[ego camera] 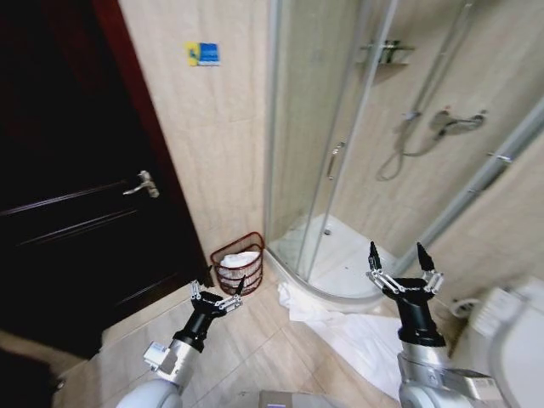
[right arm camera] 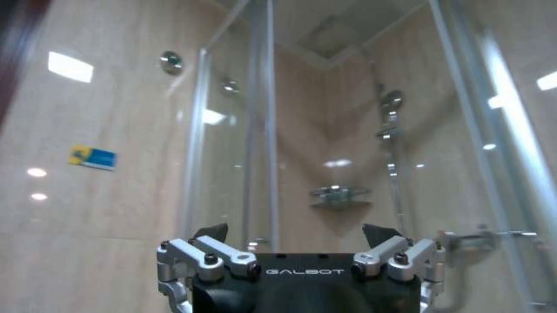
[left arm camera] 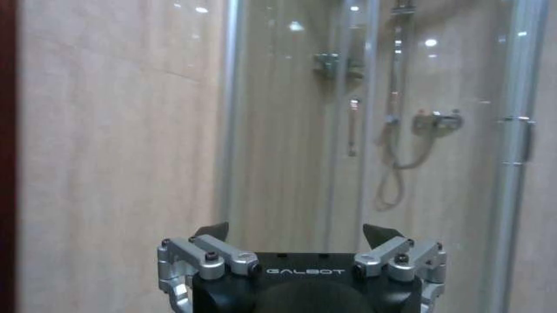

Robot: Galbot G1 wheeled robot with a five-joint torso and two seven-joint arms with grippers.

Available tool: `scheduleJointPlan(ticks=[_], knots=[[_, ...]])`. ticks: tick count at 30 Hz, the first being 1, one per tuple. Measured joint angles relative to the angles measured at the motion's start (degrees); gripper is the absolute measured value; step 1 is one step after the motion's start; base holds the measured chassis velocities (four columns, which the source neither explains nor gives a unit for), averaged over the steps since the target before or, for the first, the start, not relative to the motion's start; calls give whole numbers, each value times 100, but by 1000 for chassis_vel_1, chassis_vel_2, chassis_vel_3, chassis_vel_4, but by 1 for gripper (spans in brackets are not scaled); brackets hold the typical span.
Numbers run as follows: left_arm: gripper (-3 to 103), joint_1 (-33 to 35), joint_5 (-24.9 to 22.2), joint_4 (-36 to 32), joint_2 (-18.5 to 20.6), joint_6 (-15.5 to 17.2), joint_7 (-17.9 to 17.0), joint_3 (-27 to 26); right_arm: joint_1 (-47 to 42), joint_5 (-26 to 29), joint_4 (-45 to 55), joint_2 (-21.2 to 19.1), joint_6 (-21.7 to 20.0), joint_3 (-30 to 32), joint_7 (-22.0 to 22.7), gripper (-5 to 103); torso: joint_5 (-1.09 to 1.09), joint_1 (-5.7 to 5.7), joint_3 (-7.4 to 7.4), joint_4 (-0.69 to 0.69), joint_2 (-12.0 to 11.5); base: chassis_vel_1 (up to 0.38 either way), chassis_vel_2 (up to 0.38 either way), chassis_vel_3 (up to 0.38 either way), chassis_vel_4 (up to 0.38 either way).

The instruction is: Discard the used towel into the hamper.

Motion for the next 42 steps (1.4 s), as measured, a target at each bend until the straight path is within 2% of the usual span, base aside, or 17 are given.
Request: scheduleJointPlan(ticks=[2, 6, 14, 19, 27, 35, 39, 42], knots=[[100, 0, 0, 0, 0, 0, 0, 0, -5, -15, 2, 5, -28, 0, 54, 100, -1, 0, 0, 0, 0, -130, -120, -106, -110], [100, 0, 0, 0, 0, 0, 0, 0, -86, -197, 79, 29, -517, 17, 556, 100, -2, 0, 0, -1, 0, -130, -122, -115, -128], [100, 0, 0, 0, 0, 0, 0, 0, -98, -223, 114, 55, -871, -27, 1047, 100, 0, 0, 0, 1, 0, -119, -127, -129, -120], [100, 0, 0, 0, 0, 0, 0, 0, -70, -145, 103, 112, -905, -83, 1272, 100, 1, 0, 0, 0, 0, -123, -119, -128, -129], [100, 0, 0, 0, 0, 0, 0, 0, -115, -146, 79, 151, -824, -41, 1340, 100, -1, 0, 0, 0, 0, -117, -123, -124, -124], [100, 0, 0, 0, 0, 0, 0, 1, -152, -570, -302, 372, -620, -119, 1447, 100, 1, 0, 0, -1, 0, -103, -105, -95, -95], [100, 0, 0, 0, 0, 0, 0, 0, -230, -335, -632, 382, -600, -200, 1586, 100, 0, 0, 0, 3, 0, 0, 0, 0, 0], [100, 0, 0, 0, 0, 0, 0, 0, -312, -209, -962, 389, -503, -213, 1673, 100, -1, 0, 0, 1, 0, 0, 0, 0, 0]])
